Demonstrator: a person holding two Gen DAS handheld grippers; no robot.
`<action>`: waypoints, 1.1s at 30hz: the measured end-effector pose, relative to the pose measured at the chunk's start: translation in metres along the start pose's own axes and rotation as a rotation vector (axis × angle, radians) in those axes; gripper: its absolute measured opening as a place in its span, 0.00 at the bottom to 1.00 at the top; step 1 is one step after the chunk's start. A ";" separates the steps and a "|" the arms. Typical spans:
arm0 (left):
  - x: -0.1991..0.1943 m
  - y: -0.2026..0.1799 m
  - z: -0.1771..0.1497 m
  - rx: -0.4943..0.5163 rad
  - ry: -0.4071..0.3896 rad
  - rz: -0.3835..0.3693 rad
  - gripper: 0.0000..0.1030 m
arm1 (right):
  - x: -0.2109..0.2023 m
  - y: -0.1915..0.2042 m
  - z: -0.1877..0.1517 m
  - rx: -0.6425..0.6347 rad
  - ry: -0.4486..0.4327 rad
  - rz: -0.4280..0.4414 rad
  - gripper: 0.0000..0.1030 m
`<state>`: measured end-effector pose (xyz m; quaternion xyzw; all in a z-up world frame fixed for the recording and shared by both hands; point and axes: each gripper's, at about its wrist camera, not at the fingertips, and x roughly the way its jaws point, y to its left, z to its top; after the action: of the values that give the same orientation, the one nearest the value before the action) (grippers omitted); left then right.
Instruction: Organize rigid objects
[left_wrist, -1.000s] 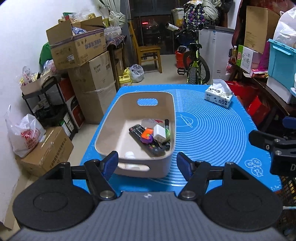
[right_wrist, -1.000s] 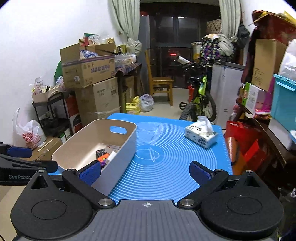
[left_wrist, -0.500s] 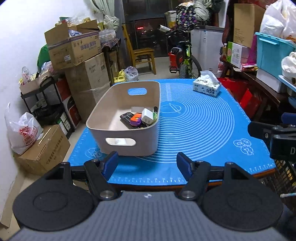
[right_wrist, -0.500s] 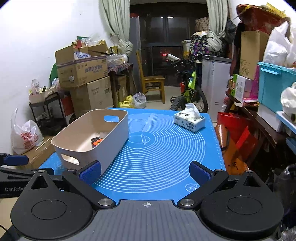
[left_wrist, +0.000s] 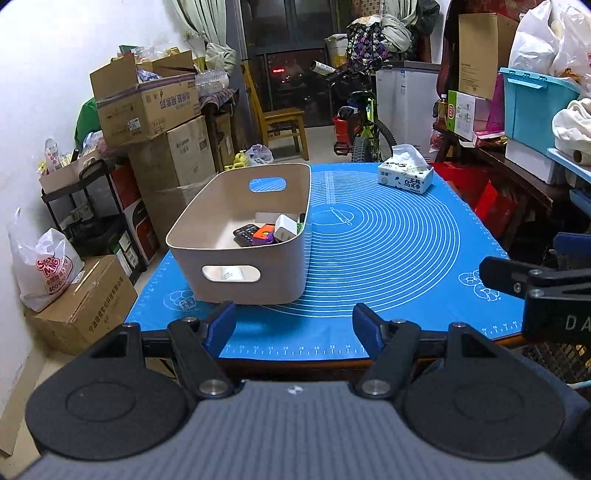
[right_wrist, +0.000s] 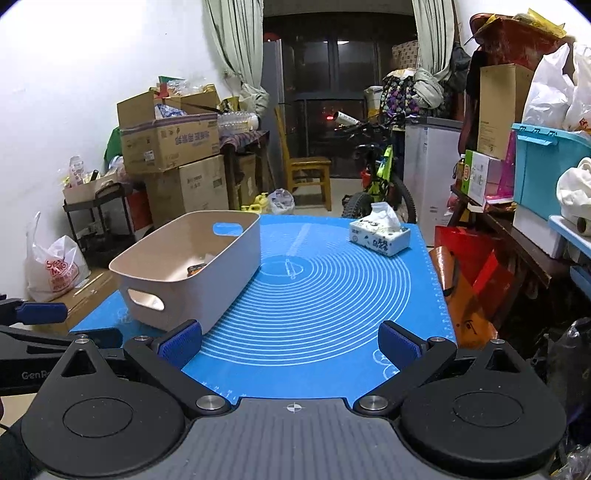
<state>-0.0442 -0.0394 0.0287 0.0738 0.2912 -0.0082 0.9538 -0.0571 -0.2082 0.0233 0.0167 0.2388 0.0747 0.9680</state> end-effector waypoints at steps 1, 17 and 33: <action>0.000 0.000 0.000 0.001 -0.002 -0.001 0.68 | 0.000 0.000 0.000 0.000 -0.003 -0.001 0.98; 0.000 0.000 -0.004 0.000 0.004 -0.007 0.68 | 0.001 0.003 -0.003 -0.010 -0.007 -0.006 0.98; 0.001 0.004 -0.004 -0.007 0.006 -0.006 0.68 | 0.002 0.003 -0.002 -0.015 -0.006 -0.011 0.98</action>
<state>-0.0453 -0.0349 0.0258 0.0697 0.2945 -0.0098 0.9530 -0.0567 -0.2047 0.0210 0.0084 0.2353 0.0713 0.9693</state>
